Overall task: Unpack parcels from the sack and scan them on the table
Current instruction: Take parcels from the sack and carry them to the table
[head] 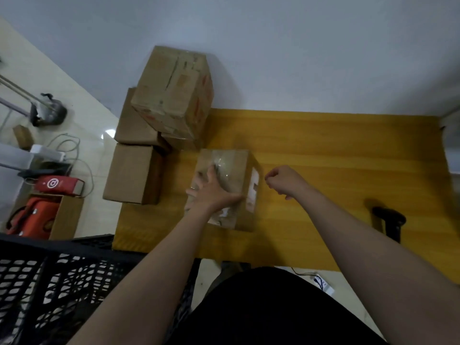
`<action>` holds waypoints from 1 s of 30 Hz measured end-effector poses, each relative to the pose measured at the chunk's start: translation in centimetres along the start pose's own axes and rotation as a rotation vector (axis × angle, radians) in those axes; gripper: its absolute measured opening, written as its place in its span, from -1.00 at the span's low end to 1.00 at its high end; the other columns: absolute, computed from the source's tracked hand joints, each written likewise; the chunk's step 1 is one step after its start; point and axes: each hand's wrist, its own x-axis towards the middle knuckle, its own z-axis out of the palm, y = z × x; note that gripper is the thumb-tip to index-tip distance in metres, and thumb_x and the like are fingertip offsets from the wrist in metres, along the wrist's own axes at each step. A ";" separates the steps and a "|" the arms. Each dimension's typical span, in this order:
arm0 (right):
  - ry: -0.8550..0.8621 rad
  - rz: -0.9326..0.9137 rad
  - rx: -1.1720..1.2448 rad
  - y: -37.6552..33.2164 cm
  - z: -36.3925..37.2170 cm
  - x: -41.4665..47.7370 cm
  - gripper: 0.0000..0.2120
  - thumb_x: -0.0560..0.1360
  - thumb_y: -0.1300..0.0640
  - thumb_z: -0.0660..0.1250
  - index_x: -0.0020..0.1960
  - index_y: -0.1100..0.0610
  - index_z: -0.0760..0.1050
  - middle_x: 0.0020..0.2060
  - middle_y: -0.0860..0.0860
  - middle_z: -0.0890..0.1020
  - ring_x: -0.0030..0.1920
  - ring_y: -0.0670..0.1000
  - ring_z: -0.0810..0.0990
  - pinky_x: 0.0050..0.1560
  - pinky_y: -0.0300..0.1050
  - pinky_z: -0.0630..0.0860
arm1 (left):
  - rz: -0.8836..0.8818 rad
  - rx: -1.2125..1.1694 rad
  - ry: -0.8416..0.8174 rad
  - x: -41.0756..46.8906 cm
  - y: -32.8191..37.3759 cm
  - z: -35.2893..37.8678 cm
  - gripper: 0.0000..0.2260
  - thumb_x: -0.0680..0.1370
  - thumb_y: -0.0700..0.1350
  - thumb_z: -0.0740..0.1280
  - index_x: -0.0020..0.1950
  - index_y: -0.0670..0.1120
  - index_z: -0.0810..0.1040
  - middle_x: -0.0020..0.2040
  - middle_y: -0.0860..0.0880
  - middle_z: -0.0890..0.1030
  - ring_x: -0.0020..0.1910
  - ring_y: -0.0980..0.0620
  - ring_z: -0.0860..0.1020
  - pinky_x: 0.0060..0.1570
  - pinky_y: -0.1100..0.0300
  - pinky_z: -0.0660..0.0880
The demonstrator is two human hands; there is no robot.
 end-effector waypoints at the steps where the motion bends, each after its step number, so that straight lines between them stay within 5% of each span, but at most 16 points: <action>1: -0.002 0.027 -0.015 1.5 -0.3 -0.4 -0.84 0.64 0.07 0.23 0.16 0.10 0.50 -0.16 0.13 0.58 -0.21 0.16 0.51 -0.23 0.04 0.47 | 0.070 -0.090 -0.053 -0.3 0.9 1.2 0.25 0.15 0.40 0.58 0.62 0.30 -0.17 0.63 -0.05 -0.12 0.58 -0.43 -0.03 0.47 -0.44 0.17; 5: 0.076 0.135 -0.013 8.0 -2.3 -1.8 -0.55 0.67 0.04 0.24 0.51 0.10 0.24 -0.13 0.12 0.57 -0.24 0.16 0.49 -0.28 0.07 0.40 | 0.129 -0.392 -0.221 -1.5 4.5 6.9 0.16 0.27 0.25 0.65 0.65 0.22 -0.04 0.58 -0.08 0.11 0.53 -0.24 0.20 0.46 -0.23 0.36; 11: 0.303 0.095 0.203 15.4 -5.0 -3.1 -0.81 0.65 0.06 0.26 0.24 0.01 0.53 0.07 -0.03 0.56 -0.07 0.02 0.53 -0.14 -0.03 0.43 | 0.159 -0.570 -0.206 -1.1 8.8 10.6 -0.10 0.38 0.17 0.60 0.60 0.20 0.18 0.51 0.00 0.35 0.35 -0.14 0.48 0.12 -0.13 0.56; 13: 0.414 0.085 0.294 17.2 -5.6 -3.5 -0.83 0.63 0.10 0.25 0.18 -0.04 0.56 0.06 -0.06 0.56 -0.09 -0.02 0.54 -0.21 -0.15 0.39 | 0.083 -0.598 -0.149 -1.2 10.6 11.5 -0.30 0.46 0.09 0.54 0.52 0.20 0.29 0.41 0.04 0.44 0.19 -0.07 0.54 0.01 -0.15 0.58; 16: 0.541 0.118 0.413 20.6 -6.5 -4.3 -0.89 0.62 0.12 0.26 0.07 -0.06 0.53 0.01 -0.03 0.60 -0.23 -0.05 0.56 -0.34 -0.13 0.37 | 0.029 -0.552 -0.021 -1.3 13.2 13.0 -0.54 0.57 -0.07 0.41 0.45 0.01 0.42 0.13 0.02 0.59 -0.11 0.07 0.55 -0.32 0.08 0.45; 19: 0.630 0.300 0.440 24.6 -6.8 -4.8 -0.84 0.64 0.08 0.29 0.19 0.04 0.37 0.25 0.06 0.47 0.04 0.15 0.58 -0.17 0.04 0.52 | 0.055 -0.491 0.046 -1.3 14.6 14.6 -0.62 0.56 -0.04 0.42 0.33 -0.15 0.55 0.11 -0.08 0.68 -0.07 -0.07 0.63 -0.21 0.07 0.52; 21: 0.624 0.456 0.421 27.6 -6.7 -4.7 -0.61 0.63 0.10 0.29 0.38 0.14 0.23 0.43 0.15 0.27 0.34 0.28 0.38 0.15 0.19 0.49 | 0.049 -0.468 0.103 -1.8 15.5 15.7 -0.53 0.55 -0.01 0.46 0.39 -0.19 0.51 0.28 -0.15 0.62 0.14 -0.18 0.63 0.04 -0.05 0.60; 24: 0.506 0.650 0.427 31.3 -6.5 -4.5 -0.38 0.62 0.15 0.27 0.55 0.16 0.01 0.52 0.20 0.14 0.47 0.29 0.17 0.40 0.22 0.33 | 0.033 -0.392 0.165 -2.6 16.8 17.6 -0.32 0.54 -0.02 0.49 0.54 -0.21 0.27 0.48 -0.21 0.40 0.32 -0.24 0.52 0.27 -0.14 0.52; 30: 0.386 0.719 0.606 36.6 -6.3 -2.5 -0.33 0.66 0.26 0.21 0.63 0.19 -0.09 0.52 0.24 0.29 0.47 0.31 0.32 0.30 0.23 0.44 | -0.036 -0.334 0.186 -3.1 17.2 19.9 -0.33 0.58 -0.21 0.40 0.58 -0.04 0.10 0.51 -0.22 0.21 0.27 -0.26 0.46 0.06 0.04 0.42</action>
